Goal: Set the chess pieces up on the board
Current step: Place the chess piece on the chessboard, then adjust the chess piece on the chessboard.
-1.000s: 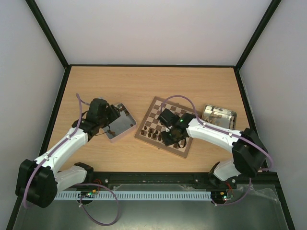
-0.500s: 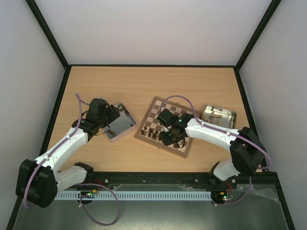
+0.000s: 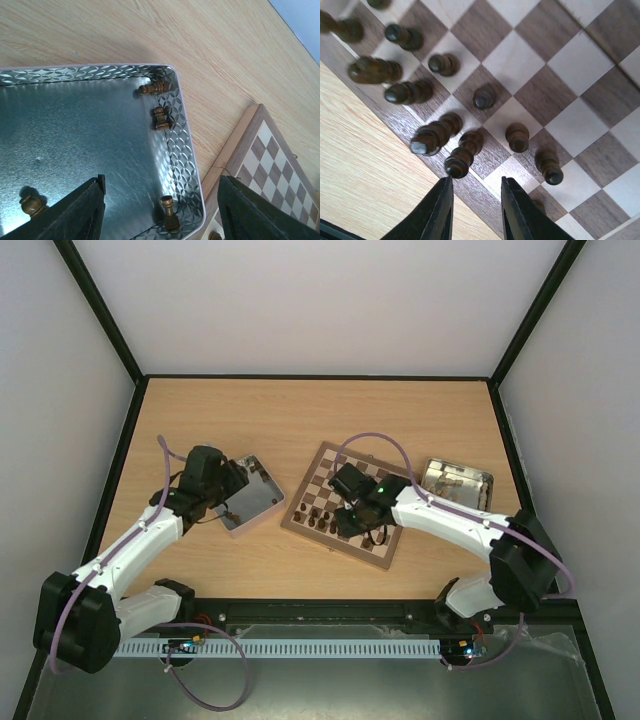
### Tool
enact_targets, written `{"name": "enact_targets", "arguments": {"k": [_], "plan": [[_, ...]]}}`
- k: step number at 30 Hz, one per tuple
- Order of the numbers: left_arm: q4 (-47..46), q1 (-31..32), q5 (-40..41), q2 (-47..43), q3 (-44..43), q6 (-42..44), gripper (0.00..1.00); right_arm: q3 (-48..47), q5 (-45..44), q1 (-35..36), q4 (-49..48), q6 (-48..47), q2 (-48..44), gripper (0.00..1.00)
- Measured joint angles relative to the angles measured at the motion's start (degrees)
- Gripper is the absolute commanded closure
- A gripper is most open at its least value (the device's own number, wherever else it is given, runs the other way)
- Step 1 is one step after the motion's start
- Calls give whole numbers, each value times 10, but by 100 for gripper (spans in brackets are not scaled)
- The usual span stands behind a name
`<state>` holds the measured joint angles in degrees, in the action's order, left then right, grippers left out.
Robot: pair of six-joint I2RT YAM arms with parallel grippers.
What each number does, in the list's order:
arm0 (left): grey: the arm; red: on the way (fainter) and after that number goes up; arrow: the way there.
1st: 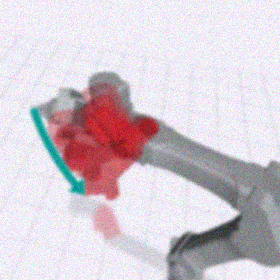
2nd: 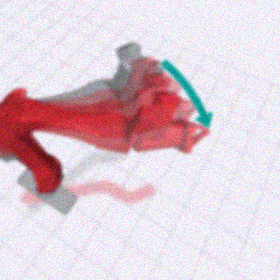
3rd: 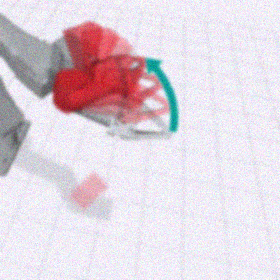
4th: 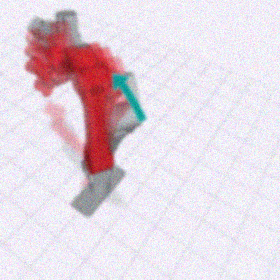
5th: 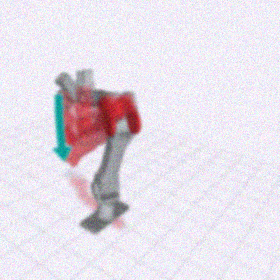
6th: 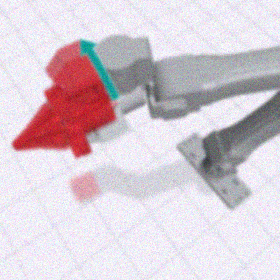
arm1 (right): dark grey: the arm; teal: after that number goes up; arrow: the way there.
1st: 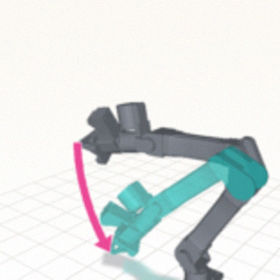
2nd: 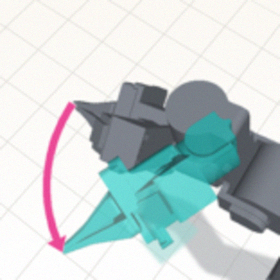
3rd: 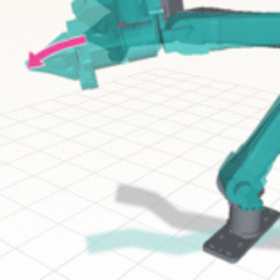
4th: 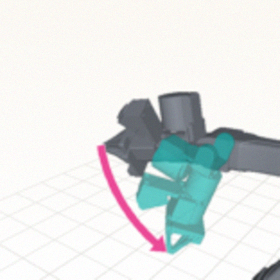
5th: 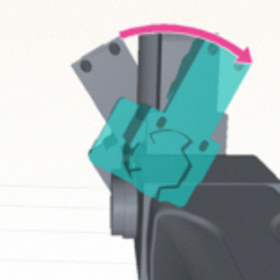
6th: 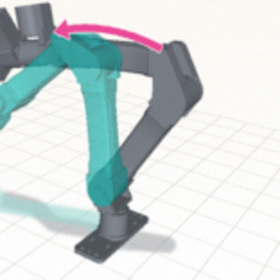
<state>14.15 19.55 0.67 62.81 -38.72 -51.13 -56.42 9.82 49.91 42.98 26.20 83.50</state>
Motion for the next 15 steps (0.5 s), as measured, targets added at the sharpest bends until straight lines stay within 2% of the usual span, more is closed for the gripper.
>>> {"name": "enact_targets", "arguments": {"k": [5,15], "plan": [[8,-5,5,0,0,4,36,-7,-24,0,-15,9,-33,74],[11,-8,9,-2,0,6,36,-9,-31,0,-41,15,-19,81]]}}
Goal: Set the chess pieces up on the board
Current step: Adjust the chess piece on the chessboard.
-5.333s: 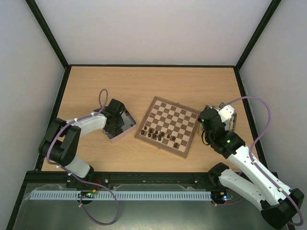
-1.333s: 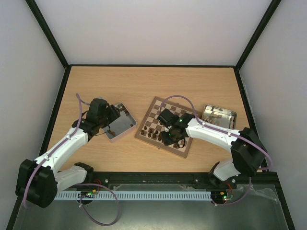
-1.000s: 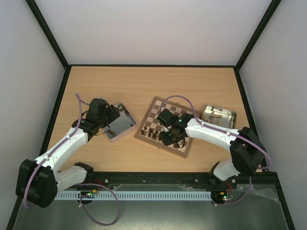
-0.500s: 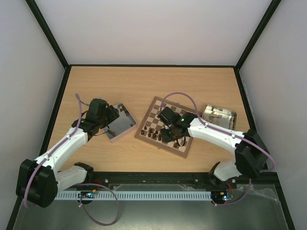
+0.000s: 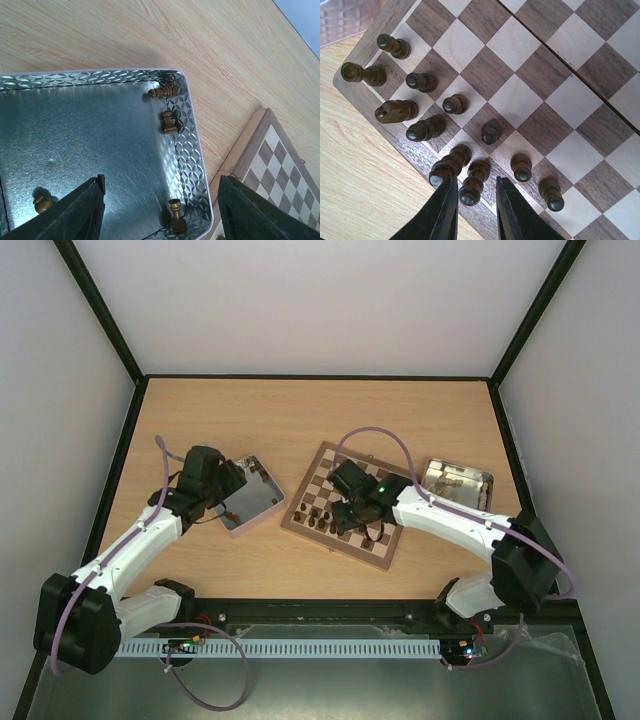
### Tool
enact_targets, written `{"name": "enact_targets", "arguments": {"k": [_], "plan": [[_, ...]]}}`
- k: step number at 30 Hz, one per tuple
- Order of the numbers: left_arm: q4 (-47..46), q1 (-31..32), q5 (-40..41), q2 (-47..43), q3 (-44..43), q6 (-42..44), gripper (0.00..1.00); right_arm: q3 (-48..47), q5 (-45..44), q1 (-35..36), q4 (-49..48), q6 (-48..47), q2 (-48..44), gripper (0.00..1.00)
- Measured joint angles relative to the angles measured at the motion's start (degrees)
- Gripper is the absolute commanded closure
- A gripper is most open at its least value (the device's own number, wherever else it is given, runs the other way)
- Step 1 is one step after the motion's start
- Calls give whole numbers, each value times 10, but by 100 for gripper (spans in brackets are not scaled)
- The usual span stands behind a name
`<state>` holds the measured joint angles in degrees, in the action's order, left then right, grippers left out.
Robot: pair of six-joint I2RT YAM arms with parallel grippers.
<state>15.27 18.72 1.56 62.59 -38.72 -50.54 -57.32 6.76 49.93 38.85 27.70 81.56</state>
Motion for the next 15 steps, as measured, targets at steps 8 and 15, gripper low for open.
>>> {"name": "enact_targets", "arguments": {"k": [8,15], "plan": [[1,0,0,0,0,0,36,0,7,0,-11,-1,23,88],[1,-1,0,0,1,0,36,10,13,0,-16,-2,26,89]]}}
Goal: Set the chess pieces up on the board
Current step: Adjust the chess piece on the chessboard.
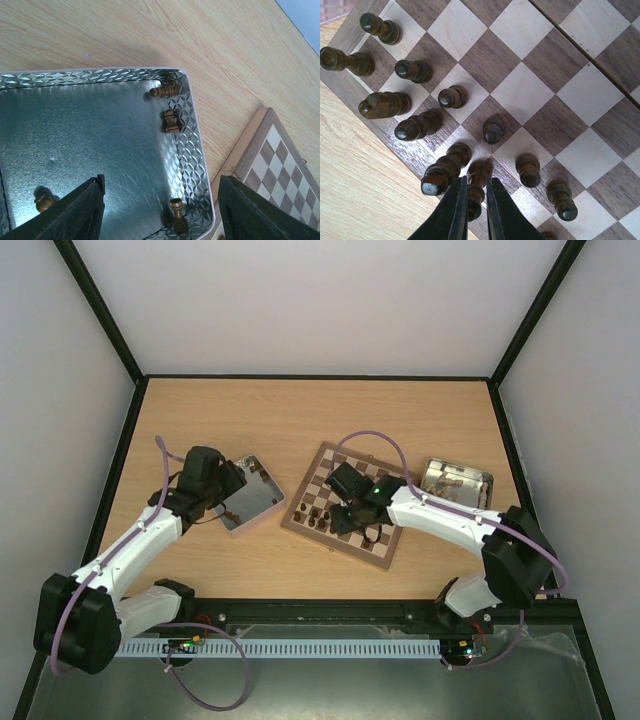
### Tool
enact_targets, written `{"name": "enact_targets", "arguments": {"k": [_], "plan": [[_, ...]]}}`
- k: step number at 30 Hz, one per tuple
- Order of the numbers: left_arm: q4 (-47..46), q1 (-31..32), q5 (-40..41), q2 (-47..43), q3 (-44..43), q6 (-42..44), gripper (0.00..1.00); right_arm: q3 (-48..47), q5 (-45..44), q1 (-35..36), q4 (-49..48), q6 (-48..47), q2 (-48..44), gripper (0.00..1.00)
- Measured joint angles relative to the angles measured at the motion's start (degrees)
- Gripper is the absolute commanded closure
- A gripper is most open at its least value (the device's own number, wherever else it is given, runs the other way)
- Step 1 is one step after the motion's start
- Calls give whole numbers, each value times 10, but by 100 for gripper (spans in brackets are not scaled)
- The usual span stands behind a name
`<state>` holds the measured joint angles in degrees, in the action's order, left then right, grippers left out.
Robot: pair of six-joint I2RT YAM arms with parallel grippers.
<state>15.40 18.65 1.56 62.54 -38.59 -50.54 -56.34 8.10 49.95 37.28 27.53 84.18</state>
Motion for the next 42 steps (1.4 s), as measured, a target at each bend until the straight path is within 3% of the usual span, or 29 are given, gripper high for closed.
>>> {"name": "enact_targets", "arguments": {"k": [8,27,42], "plan": [[0,-1,0,0,0,0,36,9,6,0,1,-1,2,88],[0,-1,0,0,1,0,35,5,13,0,2,-2,2,76],[0,-1,0,0,1,0,35,2,5,0,20,-2,1,84]]}}
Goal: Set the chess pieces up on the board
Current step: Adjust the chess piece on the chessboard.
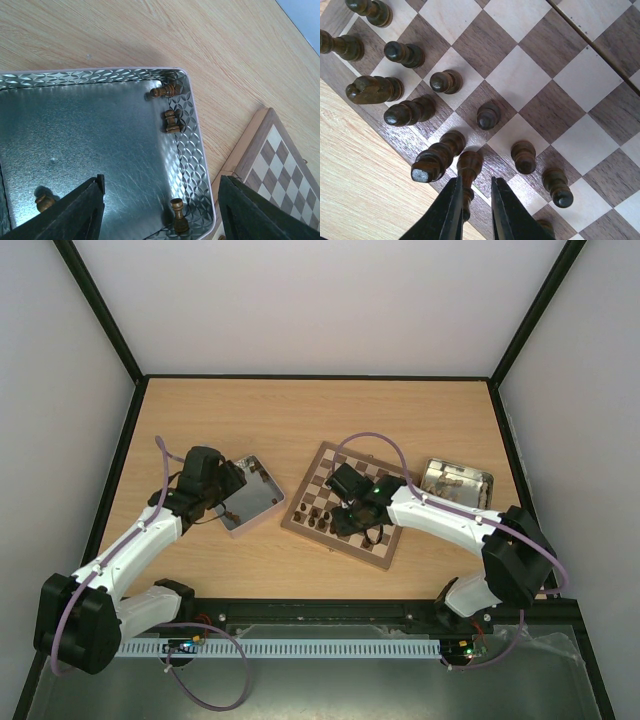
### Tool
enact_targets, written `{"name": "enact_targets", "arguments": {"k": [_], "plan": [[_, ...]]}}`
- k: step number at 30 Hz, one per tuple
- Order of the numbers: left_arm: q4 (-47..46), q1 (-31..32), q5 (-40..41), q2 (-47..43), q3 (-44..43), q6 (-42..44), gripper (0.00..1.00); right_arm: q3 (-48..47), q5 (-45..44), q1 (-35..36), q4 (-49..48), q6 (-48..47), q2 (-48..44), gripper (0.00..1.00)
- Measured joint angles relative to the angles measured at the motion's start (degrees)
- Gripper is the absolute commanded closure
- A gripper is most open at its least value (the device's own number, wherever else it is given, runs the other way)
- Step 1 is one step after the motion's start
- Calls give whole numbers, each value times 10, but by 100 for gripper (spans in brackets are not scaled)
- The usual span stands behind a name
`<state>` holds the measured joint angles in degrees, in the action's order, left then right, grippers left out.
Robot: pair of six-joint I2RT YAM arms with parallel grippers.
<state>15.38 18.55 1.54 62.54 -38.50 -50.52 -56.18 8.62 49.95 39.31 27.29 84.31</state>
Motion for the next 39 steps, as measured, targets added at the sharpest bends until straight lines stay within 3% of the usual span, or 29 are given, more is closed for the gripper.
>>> {"name": "enact_targets", "arguments": {"k": [23,30,35,39], "plan": [[0,-2,0,0,3,0,35,-3,34,0,7,-11,-10,69],[0,-3,0,0,3,0,35,-3,35,0,7,-12,-23,69],[0,-2,0,0,3,0,35,-3,35,0,7,-14,-24,78],[0,-3,0,0,3,0,35,-3,35,0,6,-20,-22,78]]}}
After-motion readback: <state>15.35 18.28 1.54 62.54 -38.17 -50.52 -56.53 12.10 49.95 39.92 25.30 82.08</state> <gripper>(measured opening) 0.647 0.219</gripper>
